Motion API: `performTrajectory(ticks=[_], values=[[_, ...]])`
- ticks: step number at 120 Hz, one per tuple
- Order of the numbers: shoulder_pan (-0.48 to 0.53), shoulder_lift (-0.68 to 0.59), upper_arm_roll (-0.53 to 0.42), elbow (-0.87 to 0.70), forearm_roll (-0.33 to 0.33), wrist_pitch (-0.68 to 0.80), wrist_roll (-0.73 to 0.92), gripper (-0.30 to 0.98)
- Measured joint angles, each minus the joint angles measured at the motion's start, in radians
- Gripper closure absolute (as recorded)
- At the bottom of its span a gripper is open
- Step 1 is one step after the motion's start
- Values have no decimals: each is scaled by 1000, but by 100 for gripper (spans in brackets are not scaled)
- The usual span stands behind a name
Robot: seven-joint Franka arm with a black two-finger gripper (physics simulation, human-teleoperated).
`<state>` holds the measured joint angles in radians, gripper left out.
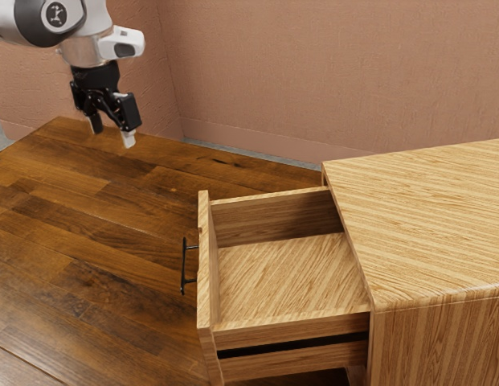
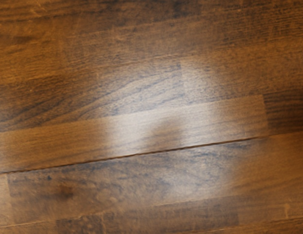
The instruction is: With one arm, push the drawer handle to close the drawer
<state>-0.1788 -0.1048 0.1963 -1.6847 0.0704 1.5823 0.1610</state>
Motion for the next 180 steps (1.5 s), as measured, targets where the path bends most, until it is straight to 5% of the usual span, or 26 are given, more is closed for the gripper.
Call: performTrajectory(ticks=[39,68,103,134,161,180], values=[[0,-87,-95,-90,-4,-30,-9,2],[2,-360,-155,-411,-33,-43,161,56],[-2,-653,-323,-786,-24,171,497,74],[-2,-641,-326,-819,-117,305,691,78],[21,-524,-324,-801,-290,373,801,78],[24,-471,-329,-770,-331,404,856,78]])
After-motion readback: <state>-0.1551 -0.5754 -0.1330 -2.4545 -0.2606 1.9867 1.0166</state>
